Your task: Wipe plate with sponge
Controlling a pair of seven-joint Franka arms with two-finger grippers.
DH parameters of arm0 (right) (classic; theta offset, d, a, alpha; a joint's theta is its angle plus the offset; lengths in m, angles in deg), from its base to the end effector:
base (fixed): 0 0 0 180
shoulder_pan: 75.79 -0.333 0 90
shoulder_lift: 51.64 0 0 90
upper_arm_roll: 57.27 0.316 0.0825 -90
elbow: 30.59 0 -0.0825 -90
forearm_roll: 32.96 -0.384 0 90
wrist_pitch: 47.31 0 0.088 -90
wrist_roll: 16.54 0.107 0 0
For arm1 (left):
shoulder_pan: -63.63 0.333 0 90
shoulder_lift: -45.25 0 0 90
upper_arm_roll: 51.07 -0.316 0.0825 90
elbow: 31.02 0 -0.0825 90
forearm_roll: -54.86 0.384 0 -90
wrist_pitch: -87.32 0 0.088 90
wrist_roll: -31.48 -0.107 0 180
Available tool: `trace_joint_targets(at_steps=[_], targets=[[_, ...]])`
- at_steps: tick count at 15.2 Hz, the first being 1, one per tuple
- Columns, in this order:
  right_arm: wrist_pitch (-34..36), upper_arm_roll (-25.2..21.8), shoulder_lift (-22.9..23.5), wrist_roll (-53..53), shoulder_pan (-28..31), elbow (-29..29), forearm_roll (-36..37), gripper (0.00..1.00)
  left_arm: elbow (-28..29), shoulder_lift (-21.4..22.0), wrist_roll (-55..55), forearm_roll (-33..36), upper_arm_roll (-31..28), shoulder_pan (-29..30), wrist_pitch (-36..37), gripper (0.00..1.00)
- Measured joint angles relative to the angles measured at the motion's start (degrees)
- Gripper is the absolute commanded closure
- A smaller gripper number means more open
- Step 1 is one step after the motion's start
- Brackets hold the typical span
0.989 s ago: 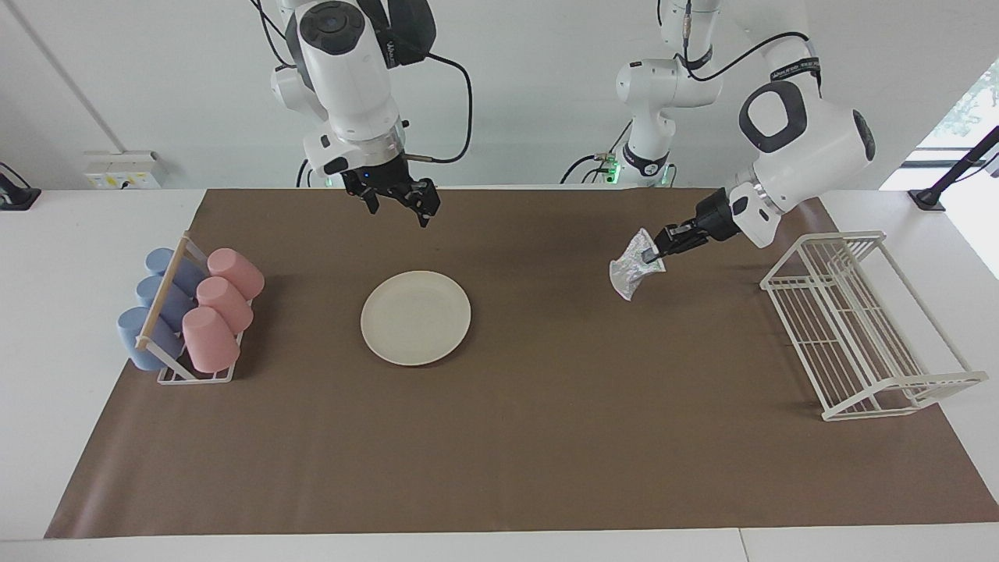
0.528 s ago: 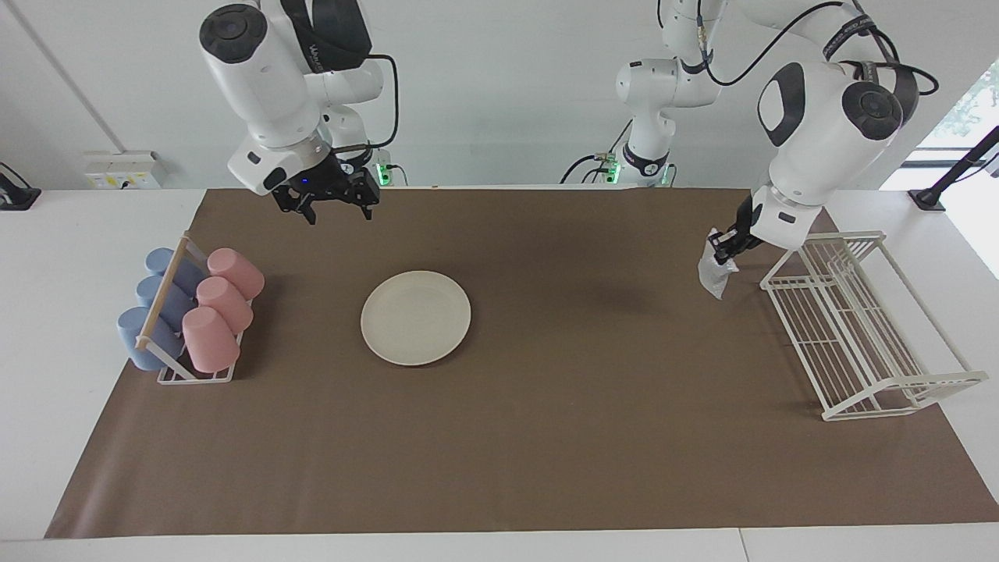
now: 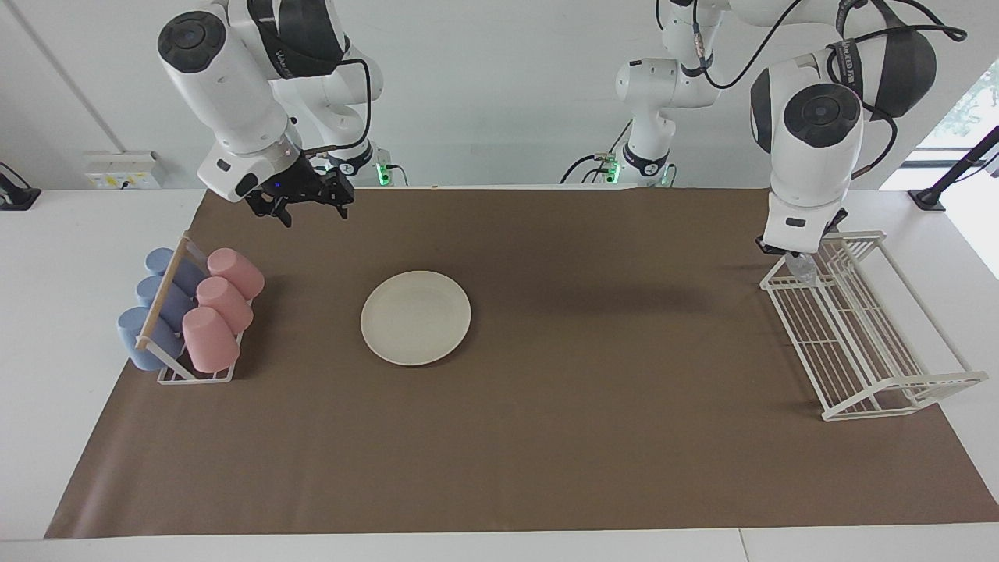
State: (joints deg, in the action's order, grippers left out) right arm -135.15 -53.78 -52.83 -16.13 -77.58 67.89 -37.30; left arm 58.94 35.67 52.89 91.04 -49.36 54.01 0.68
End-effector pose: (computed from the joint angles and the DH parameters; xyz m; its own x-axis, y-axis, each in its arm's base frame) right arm 0.5335 0.0580 0.5640 0.9826 0.0863 -0.1646 0.0752 -0.9945 -0.0726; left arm 0.5934 -0.0502 0.5456 0.9907 0.1353 0.0135 0.1149 -0.7796 -0.6157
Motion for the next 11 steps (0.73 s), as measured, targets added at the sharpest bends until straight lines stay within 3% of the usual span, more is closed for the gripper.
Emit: trace_joint_targets(at_steps=[5, 11], targets=[[-0.2, -4.6, -0.1, -2.6, 0.0, -0.7, 0.1, 0.0, 0.1, -3.6, 0.1, 10.8, -0.1, -0.1, -1.7, 1.0], [-2.8, -5.2, -0.1, -3.0, 0.0, -4.1, 0.7, 0.0, 0.5, -10.7, 7.4, 17.4, -0.6, 0.4, -2.9, 1.0]])
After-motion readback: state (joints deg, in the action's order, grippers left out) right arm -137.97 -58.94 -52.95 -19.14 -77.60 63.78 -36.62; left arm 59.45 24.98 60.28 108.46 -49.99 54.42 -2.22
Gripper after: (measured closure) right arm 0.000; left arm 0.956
